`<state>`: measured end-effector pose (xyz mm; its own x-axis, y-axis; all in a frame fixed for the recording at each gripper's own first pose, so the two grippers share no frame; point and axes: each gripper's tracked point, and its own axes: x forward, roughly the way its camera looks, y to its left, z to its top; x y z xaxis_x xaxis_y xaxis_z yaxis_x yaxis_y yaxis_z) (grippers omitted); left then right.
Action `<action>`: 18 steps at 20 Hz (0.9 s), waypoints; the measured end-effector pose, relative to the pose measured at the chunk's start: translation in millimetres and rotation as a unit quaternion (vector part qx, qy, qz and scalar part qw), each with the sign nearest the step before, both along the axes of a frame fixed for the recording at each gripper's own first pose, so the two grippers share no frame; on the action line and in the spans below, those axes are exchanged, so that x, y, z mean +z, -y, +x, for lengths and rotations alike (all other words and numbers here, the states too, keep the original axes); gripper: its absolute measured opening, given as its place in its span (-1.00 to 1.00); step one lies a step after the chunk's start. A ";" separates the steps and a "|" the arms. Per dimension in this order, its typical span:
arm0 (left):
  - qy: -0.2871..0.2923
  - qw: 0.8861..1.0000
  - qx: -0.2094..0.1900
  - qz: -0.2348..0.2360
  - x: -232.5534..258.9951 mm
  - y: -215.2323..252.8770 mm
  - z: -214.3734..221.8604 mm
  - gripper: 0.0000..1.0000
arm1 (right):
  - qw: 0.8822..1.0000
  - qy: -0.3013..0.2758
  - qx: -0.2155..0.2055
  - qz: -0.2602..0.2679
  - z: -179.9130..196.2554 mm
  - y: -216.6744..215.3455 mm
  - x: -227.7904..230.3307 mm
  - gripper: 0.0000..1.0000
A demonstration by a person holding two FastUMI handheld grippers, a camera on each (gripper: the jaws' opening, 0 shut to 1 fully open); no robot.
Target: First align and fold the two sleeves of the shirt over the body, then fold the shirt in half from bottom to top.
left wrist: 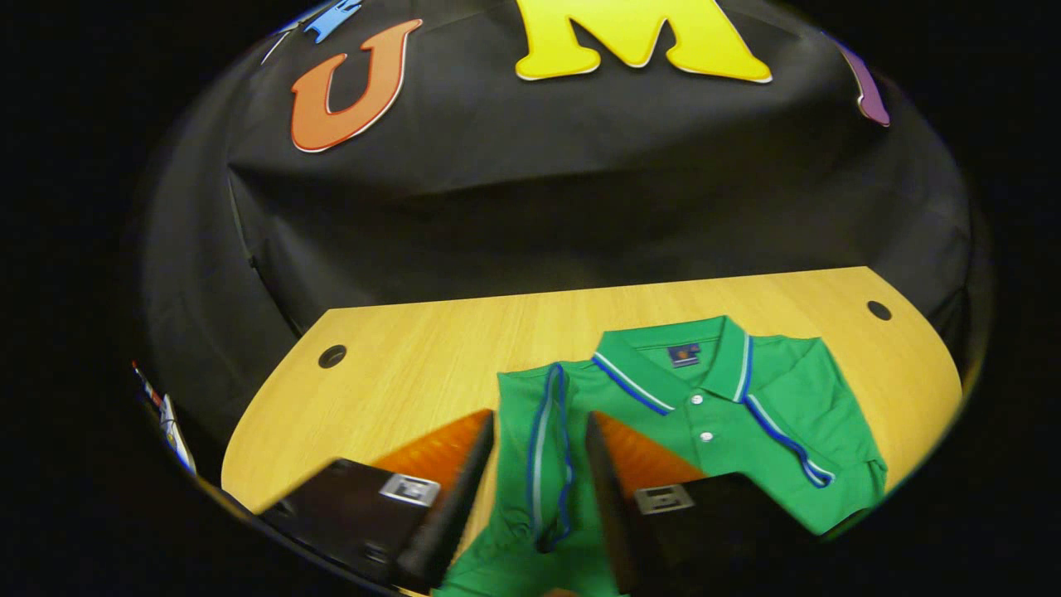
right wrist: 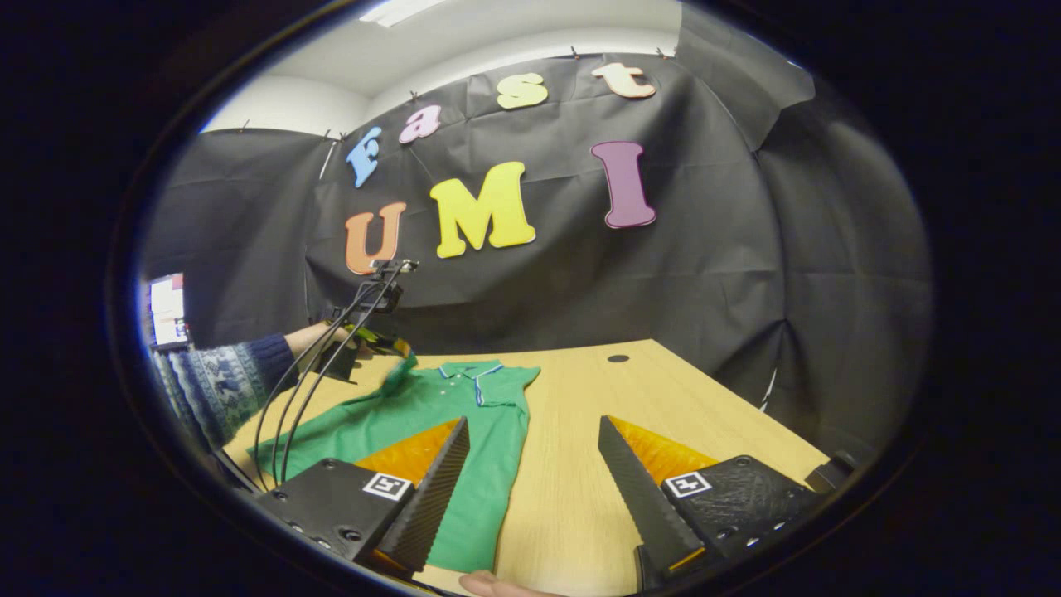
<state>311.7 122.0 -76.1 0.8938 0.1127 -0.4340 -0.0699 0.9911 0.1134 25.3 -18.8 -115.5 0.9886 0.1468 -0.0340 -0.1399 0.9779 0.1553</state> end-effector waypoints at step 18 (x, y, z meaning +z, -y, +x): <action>0.186 0.982 0.033 0.013 105.3 -26.8 -225.4 1.00 | 0.998 0.051 -0.001 -0.027 -45.4 -34.3 48.4 0.90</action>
<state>86.3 148.8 29.2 0.9805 0.1816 -0.0747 -0.1744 0.9803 0.0932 -20.0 15.5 -67.0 0.9877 0.1449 0.0588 -0.1496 0.9850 0.0865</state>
